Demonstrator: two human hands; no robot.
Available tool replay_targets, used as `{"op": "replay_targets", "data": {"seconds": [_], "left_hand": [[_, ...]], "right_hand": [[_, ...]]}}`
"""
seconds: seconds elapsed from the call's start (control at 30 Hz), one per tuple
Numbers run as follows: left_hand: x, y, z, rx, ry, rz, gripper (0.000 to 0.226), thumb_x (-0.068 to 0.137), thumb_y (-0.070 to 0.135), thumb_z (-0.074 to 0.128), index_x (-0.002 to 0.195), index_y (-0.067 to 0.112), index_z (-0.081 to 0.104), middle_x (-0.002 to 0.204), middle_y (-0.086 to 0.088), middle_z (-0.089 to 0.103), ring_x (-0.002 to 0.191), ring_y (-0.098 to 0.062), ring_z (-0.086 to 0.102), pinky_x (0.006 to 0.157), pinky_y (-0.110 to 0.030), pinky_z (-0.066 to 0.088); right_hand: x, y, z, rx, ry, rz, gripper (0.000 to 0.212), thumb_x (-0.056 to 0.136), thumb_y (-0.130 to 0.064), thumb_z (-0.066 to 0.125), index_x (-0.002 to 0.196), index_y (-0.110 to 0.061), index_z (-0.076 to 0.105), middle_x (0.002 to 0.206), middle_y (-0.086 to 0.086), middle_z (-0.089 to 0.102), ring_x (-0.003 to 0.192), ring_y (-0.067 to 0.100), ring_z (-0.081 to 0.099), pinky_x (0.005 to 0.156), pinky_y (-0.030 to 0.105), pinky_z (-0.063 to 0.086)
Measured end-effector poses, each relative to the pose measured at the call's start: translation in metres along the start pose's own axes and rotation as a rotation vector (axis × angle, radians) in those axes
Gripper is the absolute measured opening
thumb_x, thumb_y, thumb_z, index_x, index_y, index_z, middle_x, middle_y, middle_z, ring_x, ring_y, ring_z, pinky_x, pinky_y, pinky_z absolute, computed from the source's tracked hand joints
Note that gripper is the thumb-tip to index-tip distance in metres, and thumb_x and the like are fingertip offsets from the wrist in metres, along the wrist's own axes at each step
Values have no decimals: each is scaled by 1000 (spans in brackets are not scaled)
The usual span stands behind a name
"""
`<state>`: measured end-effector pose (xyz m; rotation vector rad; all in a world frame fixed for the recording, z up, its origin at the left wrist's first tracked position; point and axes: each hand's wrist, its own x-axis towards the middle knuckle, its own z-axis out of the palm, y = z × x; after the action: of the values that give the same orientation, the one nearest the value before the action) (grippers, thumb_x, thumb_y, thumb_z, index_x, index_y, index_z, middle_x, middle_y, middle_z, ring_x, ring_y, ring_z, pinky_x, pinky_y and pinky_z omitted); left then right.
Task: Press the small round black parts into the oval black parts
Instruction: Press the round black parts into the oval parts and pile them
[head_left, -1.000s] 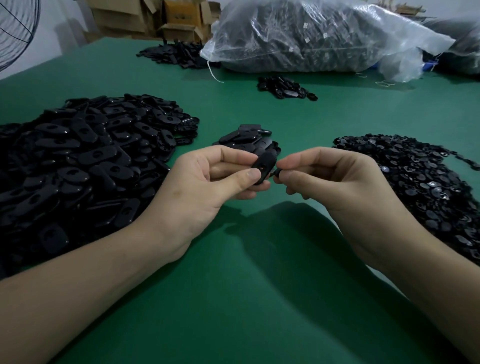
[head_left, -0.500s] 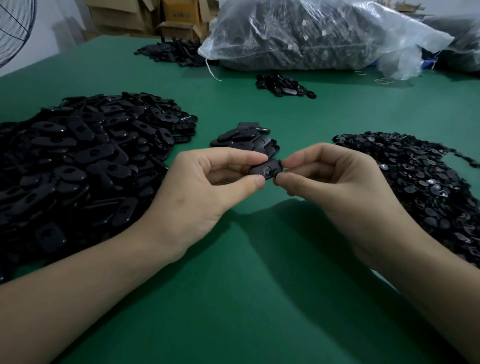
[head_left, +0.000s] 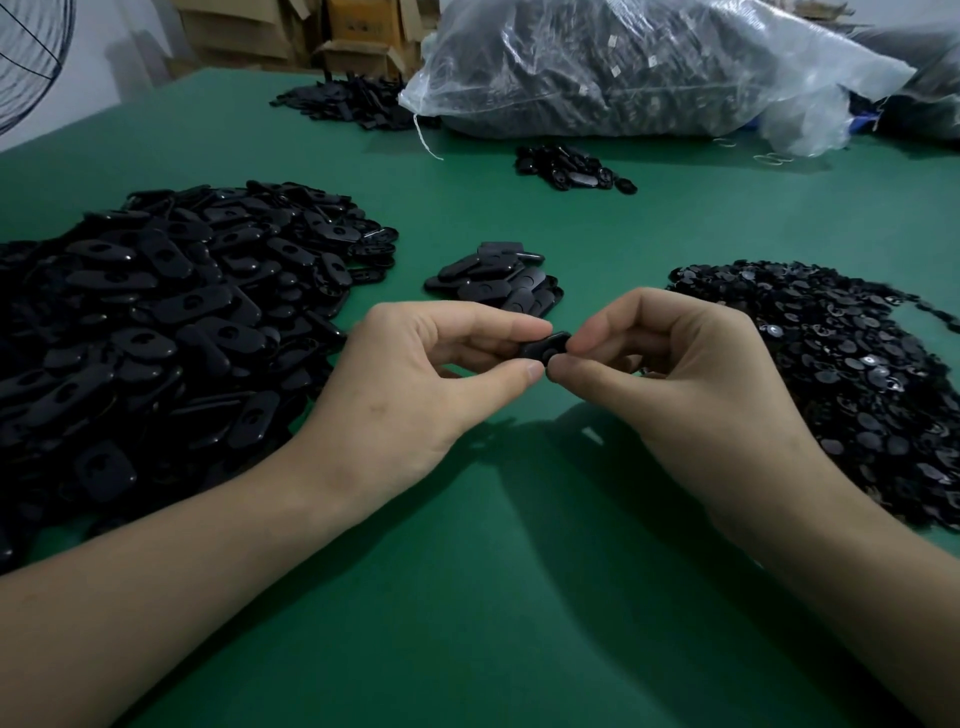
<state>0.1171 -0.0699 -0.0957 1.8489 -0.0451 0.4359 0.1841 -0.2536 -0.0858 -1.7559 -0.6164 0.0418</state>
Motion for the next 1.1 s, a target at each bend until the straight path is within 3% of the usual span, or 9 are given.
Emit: {"op": "replay_targets", "data": {"seconds": [0.23,0.37,0.57,0.8,0.97,1.1], "left_hand": [[0,0,1,-13,-43,-8,25,84,11,83,102,29,81,91,11,80,85,-5,75,78,-18,59],[-2,3,2,62,-27,16,23,86,11,82,103,27,81,88,13,80,83,-4,75,78,-26,62],[-3,5,2,101,-15,31,22,85,11,82,102,26,82,86,14,79,82,-1,75,77,-19,60],[-1,5,2,-87,-48,-46,26,83,3,81,102,21,80,92,9,81,88,-5,77,80,-13,56],[0,6,2,-229,-43,-128,25,79,3,81,99,18,80,90,1,81,88,-14,78,77,-18,58],[1,7,0,-298,-49,-182,23,79,4,79,100,13,79,87,-4,81,87,-18,78,72,-20,59]], "right_hand": [[-3,-2,1,-121,27,-52,17,80,-14,85,77,-21,70,70,-4,72,62,16,58,57,12,40],[-5,-4,3,-178,25,-88,18,80,-12,84,77,-22,70,70,-6,73,61,9,58,58,10,37],[-3,-3,0,-179,18,-44,17,79,-20,87,81,-22,70,69,-8,75,55,-1,54,54,8,36],[-3,-6,-1,-263,89,-77,15,74,-29,88,75,-26,74,67,-14,74,63,5,69,60,15,48],[-6,-10,2,-355,129,-159,13,77,-27,87,74,-31,74,70,-20,72,68,3,69,64,10,45],[-6,-12,2,-396,147,-213,12,78,-25,87,77,-31,75,69,-20,71,70,4,69,67,16,50]]}}
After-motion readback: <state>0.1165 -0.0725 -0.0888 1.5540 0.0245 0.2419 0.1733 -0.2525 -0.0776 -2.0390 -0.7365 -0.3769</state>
